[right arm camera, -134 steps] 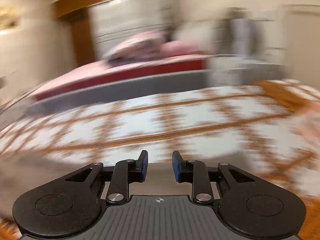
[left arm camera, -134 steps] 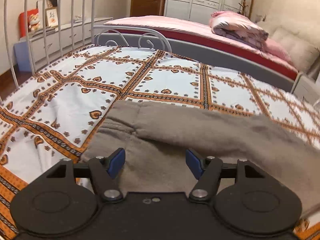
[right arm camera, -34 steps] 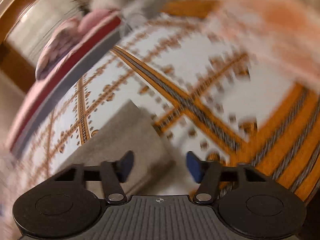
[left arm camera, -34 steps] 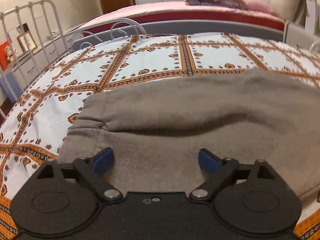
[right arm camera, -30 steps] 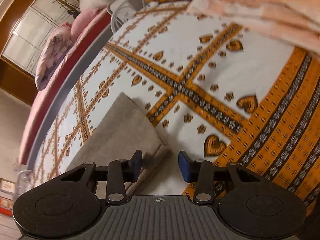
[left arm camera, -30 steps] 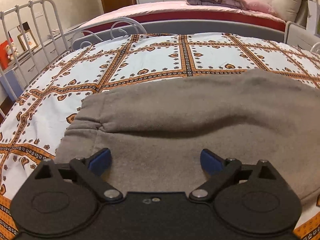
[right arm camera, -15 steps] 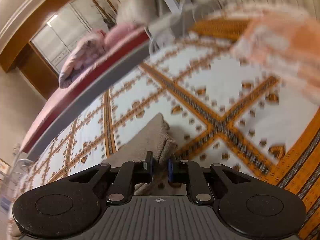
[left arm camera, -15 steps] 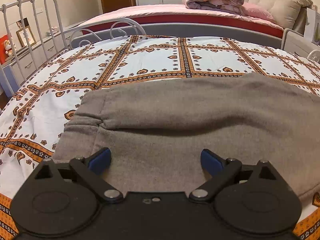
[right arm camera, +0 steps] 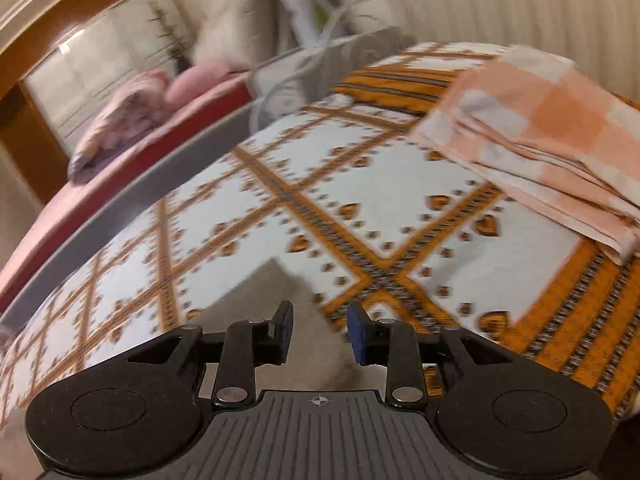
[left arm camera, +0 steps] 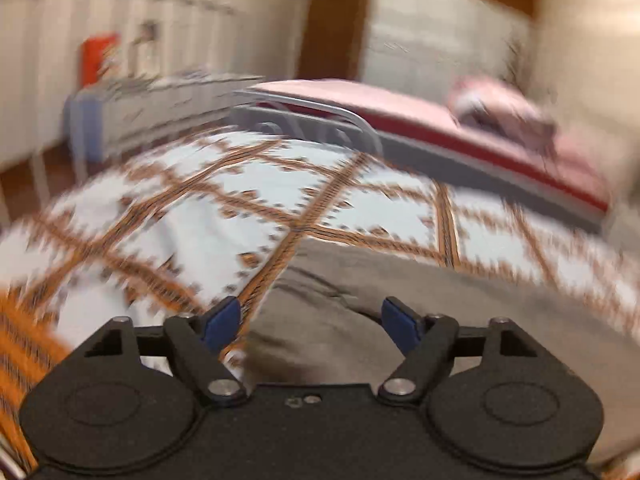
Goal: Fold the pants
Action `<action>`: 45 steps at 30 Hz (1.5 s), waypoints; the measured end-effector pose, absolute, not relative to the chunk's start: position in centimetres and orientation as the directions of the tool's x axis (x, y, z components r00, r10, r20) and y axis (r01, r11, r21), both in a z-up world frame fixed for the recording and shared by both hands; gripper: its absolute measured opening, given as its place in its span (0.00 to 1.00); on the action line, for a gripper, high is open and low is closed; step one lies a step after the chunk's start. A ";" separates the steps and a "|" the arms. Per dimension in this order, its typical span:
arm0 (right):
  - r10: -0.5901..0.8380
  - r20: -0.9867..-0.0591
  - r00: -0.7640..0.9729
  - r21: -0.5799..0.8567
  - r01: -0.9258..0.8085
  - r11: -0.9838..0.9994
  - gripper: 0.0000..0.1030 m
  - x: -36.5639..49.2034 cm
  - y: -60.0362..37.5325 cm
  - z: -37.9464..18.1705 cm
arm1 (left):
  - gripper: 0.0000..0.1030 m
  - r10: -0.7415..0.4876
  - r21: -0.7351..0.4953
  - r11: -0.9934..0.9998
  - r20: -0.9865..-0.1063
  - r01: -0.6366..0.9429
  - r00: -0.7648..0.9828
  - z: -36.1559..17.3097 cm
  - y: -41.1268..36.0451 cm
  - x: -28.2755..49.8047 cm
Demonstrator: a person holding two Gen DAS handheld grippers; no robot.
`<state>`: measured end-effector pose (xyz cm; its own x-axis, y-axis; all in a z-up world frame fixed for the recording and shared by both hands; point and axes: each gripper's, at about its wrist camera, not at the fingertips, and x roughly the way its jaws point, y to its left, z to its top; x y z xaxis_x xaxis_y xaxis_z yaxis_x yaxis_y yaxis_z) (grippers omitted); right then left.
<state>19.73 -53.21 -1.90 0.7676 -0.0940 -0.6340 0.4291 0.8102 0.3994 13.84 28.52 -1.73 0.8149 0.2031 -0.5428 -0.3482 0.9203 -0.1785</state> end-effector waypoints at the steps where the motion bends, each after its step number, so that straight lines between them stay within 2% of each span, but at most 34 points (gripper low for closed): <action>1: -0.086 -0.634 0.768 0.394 0.416 0.820 0.30 19.9 -52.8 -1.7 | 0.54 0.188 -0.225 0.904 -0.555 -0.364 0.810 -2.1 29.1 13.3; 4: -0.056 -0.638 0.768 0.377 0.375 0.846 0.30 20.7 -51.6 -1.6 | 0.43 0.158 -0.269 0.880 -0.611 -0.391 0.776 -3.2 29.9 13.3; 7: -0.031 -0.648 0.761 0.374 0.354 0.857 0.30 21.8 -50.8 -1.9 | 0.37 0.127 -0.324 0.857 -0.621 -0.402 0.773 -3.7 30.9 13.7; 9: -0.023 -0.659 0.752 0.365 0.346 0.864 0.30 22.2 -50.4 -2.1 | 0.26 0.098 -0.355 0.850 -0.620 -0.389 0.779 -3.9 31.1 14.1; 13: -0.017 -0.664 0.748 0.349 0.329 0.878 0.30 22.5 -49.6 -2.2 | 0.24 0.108 -0.317 0.866 -0.637 -0.387 0.763 -4.3 30.6 14.7; 16: -0.022 -0.664 0.747 0.331 0.321 0.887 0.31 22.6 -49.4 -2.2 | 0.17 0.097 -0.334 0.863 -0.626 -0.378 0.774 -4.6 30.9 14.9; 20: -0.024 -0.677 0.736 0.322 0.325 0.889 0.32 22.8 -49.6 -2.5 | 0.12 0.110 -0.258 0.900 -0.646 -0.351 0.756 -4.7 30.5 16.2; 22: -0.024 -0.681 0.732 0.323 0.329 0.887 0.32 22.8 -49.6 -2.6 | 0.09 0.149 -0.209 0.922 -0.583 -0.325 0.799 -3.3 30.0 15.8; 24: -0.022 -0.679 0.734 0.326 0.329 0.887 0.33 22.8 -49.5 -2.6 | 0.08 0.156 -0.212 0.931 -0.501 -0.296 0.851 -1.9 29.6 14.9; 25: -0.020 -0.677 0.736 0.327 0.326 0.887 0.33 22.8 -49.5 -2.5 | 0.08 0.168 -0.196 0.934 -0.495 -0.298 0.853 -1.6 29.3 14.7; 27: -0.018 -0.676 0.737 0.325 0.319 0.890 0.33 22.9 -49.4 -2.5 | 0.08 0.173 -0.150 0.931 -0.621 -0.332 0.765 -3.5 29.3 15.7; 28: -0.018 -0.677 0.736 0.321 0.316 0.893 0.33 22.9 -49.4 -2.6 | 0.11 0.157 -0.135 0.933 -0.680 -0.333 0.716 -5.1 29.4 16.2; 30: -0.012 -0.682 0.731 0.322 0.316 0.893 0.34 23.2 -49.4 -2.7 | 0.24 0.180 -0.130 0.933 -0.641 -0.336 0.746 -5.6 29.5 15.3; 32: -0.010 -0.685 0.729 0.327 0.320 0.889 0.34 23.3 -49.5 -2.8 | 0.44 0.209 -0.141 0.916 -0.634 -0.376 0.745 -5.4 29.9 14.9; 34: -0.004 -0.678 0.735 0.333 0.312 0.890 0.34 23.2 -49.4 -2.7 | 0.44 0.217 -0.160 0.910 -0.604 -0.383 0.767 -4.6 30.0 14.2; 36: -0.002 -0.675 0.738 0.330 0.304 0.894 0.35 23.1 -49.2 -2.6 | 0.36 0.247 -0.166 0.903 -0.555 -0.396 0.795 -3.4 29.7 13.2; 37: -0.003 -0.673 0.740 0.329 0.304 0.894 0.35 23.1 -49.2 -2.5 | 0.35 0.275 -0.162 0.897 -0.524 -0.411 0.806 -2.6 29.6 12.9; 40: -0.006 -0.672 0.741 0.327 0.305 0.895 0.38 23.0 -49.4 -2.6 | 0.35 0.255 -0.258 0.883 -0.439 -0.392 0.862 -1.1 29.8 12.5; 42: -0.012 -0.678 0.735 0.319 0.310 0.896 0.40 23.0 -49.5 -2.8 | 0.35 0.202 -0.287 0.895 -0.421 -0.341 0.884 -0.9 29.6 13.5; 45: -0.018 -0.686 0.727 0.313 0.318 0.895 0.41 23.1 -49.5 -3.0 | 0.35 0.127 -0.252 0.930 -0.466 -0.269 0.875 -1.8 28.6 16.0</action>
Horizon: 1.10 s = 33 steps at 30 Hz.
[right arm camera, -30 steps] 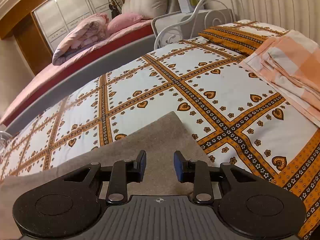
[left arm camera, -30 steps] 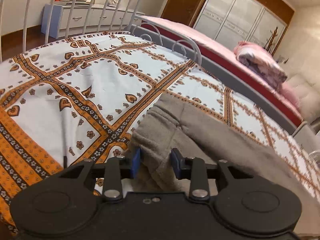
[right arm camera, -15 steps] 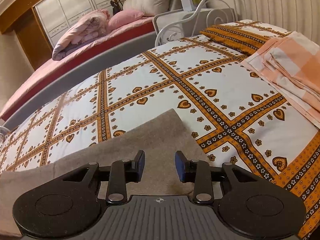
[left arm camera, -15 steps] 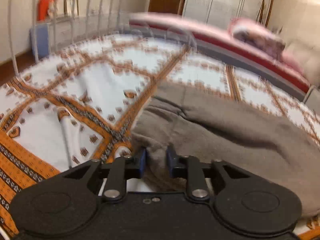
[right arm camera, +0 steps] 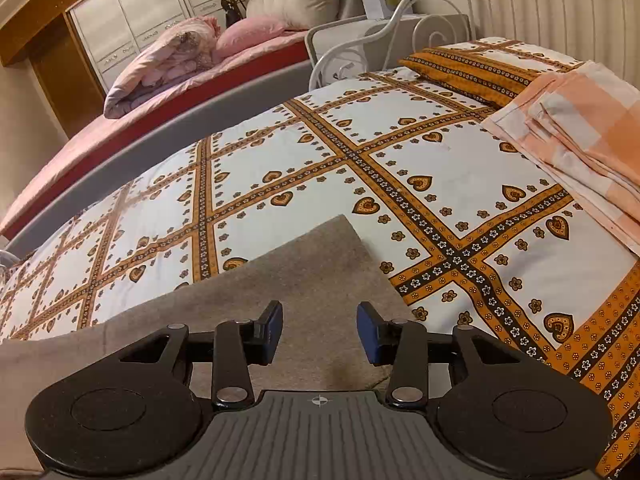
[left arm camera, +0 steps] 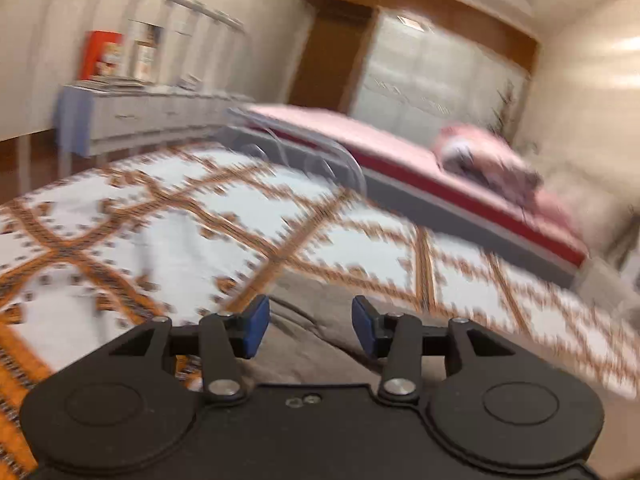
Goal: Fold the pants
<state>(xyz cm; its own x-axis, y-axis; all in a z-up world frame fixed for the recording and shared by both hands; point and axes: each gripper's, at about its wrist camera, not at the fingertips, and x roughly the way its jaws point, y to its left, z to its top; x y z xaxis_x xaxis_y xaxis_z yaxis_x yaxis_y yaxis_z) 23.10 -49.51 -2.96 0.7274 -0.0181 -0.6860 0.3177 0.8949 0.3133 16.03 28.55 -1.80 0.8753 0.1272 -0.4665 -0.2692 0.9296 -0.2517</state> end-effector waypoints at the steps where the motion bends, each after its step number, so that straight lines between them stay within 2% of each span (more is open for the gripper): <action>1: -0.019 -0.687 0.726 0.312 0.318 0.895 0.41 23.1 -49.5 -3.0 | 0.36 0.115 -0.222 0.942 -0.495 -0.253 0.861 -2.4 28.2 17.0; 3: -0.019 -0.691 0.723 0.307 0.317 0.897 0.41 23.2 -49.4 -3.0 | 0.35 0.141 -0.127 0.952 -0.625 -0.278 0.768 -4.4 27.9 19.4; 4: -0.019 -0.694 0.720 0.302 0.315 0.900 0.41 23.3 -49.3 -3.1 | 0.37 0.146 -0.110 0.953 -0.651 -0.283 0.745 -5.4 28.0 19.9; 6: -0.018 -0.698 0.716 0.296 0.311 0.903 0.42 23.5 -49.1 -3.1 | 0.38 0.164 -0.084 0.956 -0.638 -0.280 0.752 -5.3 27.7 19.9; 9: -0.018 -0.695 0.719 0.298 0.310 0.903 0.42 23.5 -49.1 -3.1 | 0.34 0.181 -0.083 0.953 -0.617 -0.292 0.766 -4.3 27.1 19.8; 13: -0.020 -0.697 0.716 0.292 0.310 0.905 0.43 23.8 -49.2 -3.2 | 0.34 0.189 -0.052 0.959 -0.615 -0.278 0.766 -3.7 26.4 19.8; 27: -0.060 -0.678 0.733 0.284 0.336 0.898 0.50 21.7 -50.9 -2.6 | 0.37 0.140 -0.008 0.984 -0.595 -0.179 0.792 -1.7 22.8 21.3; 30: -0.072 -0.678 0.732 0.300 0.364 0.882 0.51 20.9 -52.2 -2.7 | 0.37 0.122 -0.011 0.986 -0.644 -0.169 0.755 -3.2 22.1 23.8; 33: -0.084 -0.684 0.725 0.289 0.374 0.881 0.51 20.7 -52.6 -2.8 | 0.39 0.137 0.059 0.989 -0.708 -0.135 0.693 -5.9 21.8 26.7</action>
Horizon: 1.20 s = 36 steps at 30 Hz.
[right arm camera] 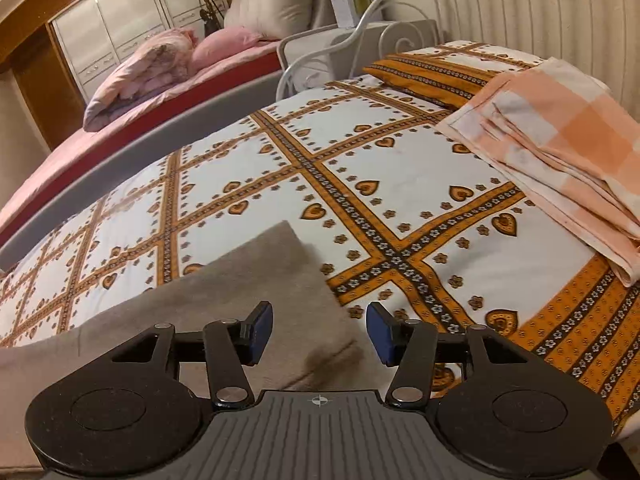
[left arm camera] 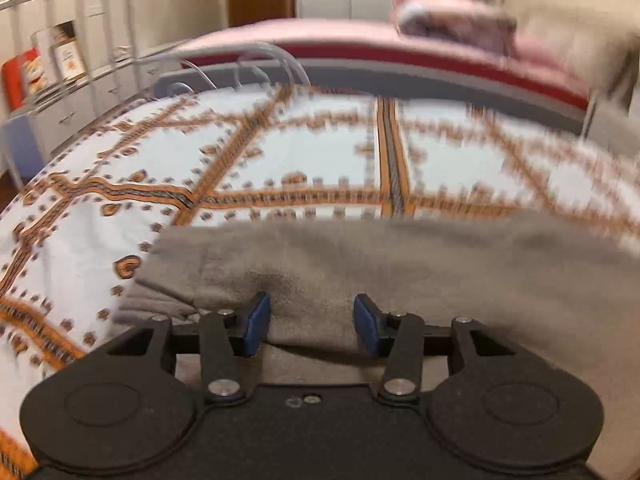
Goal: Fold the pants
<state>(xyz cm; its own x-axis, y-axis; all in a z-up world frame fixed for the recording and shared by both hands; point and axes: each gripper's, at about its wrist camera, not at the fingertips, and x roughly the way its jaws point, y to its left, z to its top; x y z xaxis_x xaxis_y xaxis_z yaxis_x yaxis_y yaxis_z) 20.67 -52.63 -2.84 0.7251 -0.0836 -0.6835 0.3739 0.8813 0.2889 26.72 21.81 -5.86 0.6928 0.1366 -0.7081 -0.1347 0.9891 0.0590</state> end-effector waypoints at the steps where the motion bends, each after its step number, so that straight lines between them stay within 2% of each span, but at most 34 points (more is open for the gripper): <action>1: -0.091 -0.682 0.726 0.284 0.378 0.881 0.51 20.6 -52.7 -2.8 | 0.39 0.136 0.055 0.989 -0.718 -0.139 0.683 -6.2 21.9 27.4; 7: -0.090 -0.675 0.733 0.307 0.390 0.868 0.52 20.9 -52.7 -2.7 | 0.35 0.158 0.019 0.979 -0.708 -0.205 0.688 -5.2 22.1 27.5; 9: -0.079 -0.671 0.738 0.311 0.376 0.873 0.52 21.1 -52.4 -2.5 | 0.39 0.160 0.017 0.979 -0.682 -0.204 0.713 -3.8 21.3 25.9; 11: -0.068 -0.660 0.748 0.319 0.360 0.877 0.52 21.2 -52.1 -2.3 | 0.43 0.112 -0.013 0.987 -0.667 -0.162 0.737 -2.7 20.5 24.5; 16: -0.036 -0.638 0.769 0.353 0.334 0.874 0.52 21.3 -51.5 -1.8 | 0.61 0.046 0.010 0.999 -0.677 -0.053 0.734 -1.6 17.1 22.0; 18: -0.025 -0.638 0.769 0.339 0.311 0.888 0.53 21.5 -50.4 -1.3 | 0.63 0.042 0.032 0.999 -0.688 -0.027 0.724 -1.8 16.1 21.7; 19: -0.011 -0.639 0.769 0.330 0.288 0.899 0.55 21.6 -49.7 -1.1 | 0.66 0.035 0.027 0.999 -0.694 -0.023 0.719 -2.0 15.9 21.6; 21: 0.052 -0.641 0.766 0.328 0.212 0.921 0.65 22.0 -47.8 -0.8 | 0.67 0.018 0.008 1.000 -0.711 -0.017 0.703 -2.4 15.6 21.7; 25: 0.126 -0.680 0.722 0.179 -0.003 0.984 0.66 22.9 -41.9 -1.0 | 0.78 -0.023 0.014 0.999 -0.749 0.049 0.663 -3.6 14.3 22.2; 27: 0.162 -0.706 0.690 0.114 -0.115 0.987 0.66 23.2 -39.2 -1.7 | 0.78 -0.022 0.040 0.995 -0.796 0.089 0.605 -4.9 13.6 22.7; 28: 0.132 -0.736 0.664 0.070 -0.119 0.990 0.66 23.5 -38.4 -2.6 | 0.80 0.000 0.072 0.992 -0.818 0.103 0.575 -5.7 13.3 22.9; 30: 0.078 -0.795 0.602 0.016 -0.107 0.994 0.66 24.1 -38.1 -4.2 | 0.87 0.019 0.113 0.986 -0.801 0.121 0.598 -5.7 13.2 22.7; 31: 0.092 -0.780 0.619 0.051 -0.083 0.995 0.66 24.0 -38.9 -3.9 | 0.88 0.023 0.113 0.987 -0.791 0.110 0.612 -5.5 13.5 22.6; 34: 0.173 -0.613 0.771 0.328 0.050 0.943 0.66 21.5 -44.5 -1.0 | 0.90 0.017 0.077 0.995 -0.781 0.070 0.624 -5.0 14.9 22.1; 36: 0.159 -0.610 0.777 0.443 0.167 0.881 0.66 20.0 -48.0 -1.3 | 0.91 0.035 0.071 0.997 -0.777 0.033 0.629 -4.9 15.7 22.0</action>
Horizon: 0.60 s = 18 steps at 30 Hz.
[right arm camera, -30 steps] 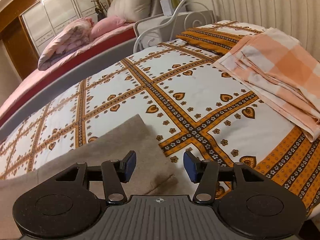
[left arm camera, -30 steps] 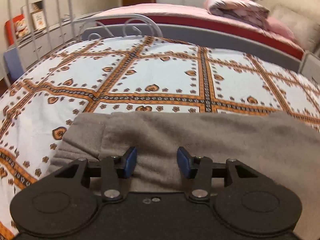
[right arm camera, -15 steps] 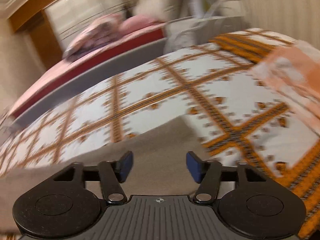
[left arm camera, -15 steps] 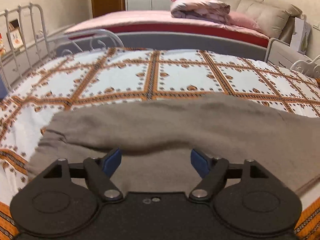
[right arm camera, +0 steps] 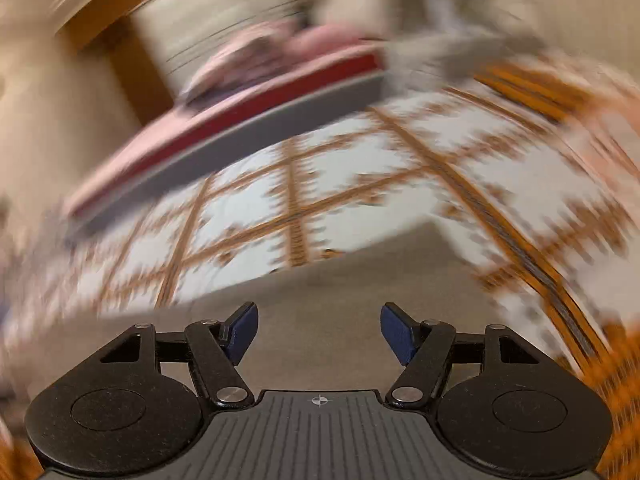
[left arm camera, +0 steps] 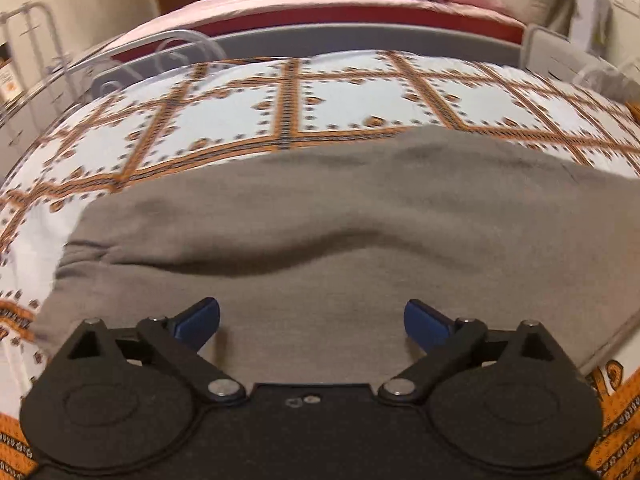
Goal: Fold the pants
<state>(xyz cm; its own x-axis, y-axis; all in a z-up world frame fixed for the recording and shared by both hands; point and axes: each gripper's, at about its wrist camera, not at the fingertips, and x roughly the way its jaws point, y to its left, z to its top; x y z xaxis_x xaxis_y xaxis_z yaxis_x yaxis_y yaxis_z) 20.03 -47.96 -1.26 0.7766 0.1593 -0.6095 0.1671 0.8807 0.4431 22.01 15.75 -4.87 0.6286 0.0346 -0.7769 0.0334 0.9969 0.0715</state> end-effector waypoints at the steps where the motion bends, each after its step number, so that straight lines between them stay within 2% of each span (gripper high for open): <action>1: 0.171 -0.628 0.759 0.494 0.220 0.841 0.66 19.4 -49.4 -2.0 | 0.91 0.043 0.064 0.998 -0.780 0.011 0.624 -4.9 16.2 22.2; 4: 0.232 -0.628 0.743 0.619 0.296 0.727 0.66 17.5 -52.4 -4.2 | 0.92 0.043 0.030 0.999 -0.789 -0.032 0.612 -5.0 17.4 22.6; 10: 0.273 -0.607 0.746 0.725 0.381 0.573 0.61 17.0 -56.1 -6.6 | 0.92 0.032 0.015 0.999 -0.786 -0.033 0.617 -4.8 17.3 23.2; 11: 0.280 -0.599 0.750 0.736 0.379 0.561 0.56 17.2 -56.4 -6.7 | 0.92 0.031 0.021 0.999 -0.787 -0.024 0.616 -4.9 17.0 23.2; 14: 0.304 -0.607 0.734 0.740 0.383 0.553 0.21 18.2 -56.3 -7.3 | 0.92 0.036 0.046 0.999 -0.793 0.000 0.608 -5.1 16.5 23.3; 18: 0.324 -0.642 0.695 0.716 0.391 0.578 0.19 19.4 -55.1 -8.2 | 0.92 0.046 0.051 0.999 -0.798 -0.009 0.601 -5.4 16.7 23.2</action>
<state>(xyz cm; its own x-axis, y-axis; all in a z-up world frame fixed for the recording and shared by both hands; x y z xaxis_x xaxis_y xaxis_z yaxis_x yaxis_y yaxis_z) 19.41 -55.15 -8.20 0.6948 0.3241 -0.6420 0.3915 0.5783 0.7157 23.20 16.72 -5.36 0.6010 0.0464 -0.7979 -0.0088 0.9986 0.0515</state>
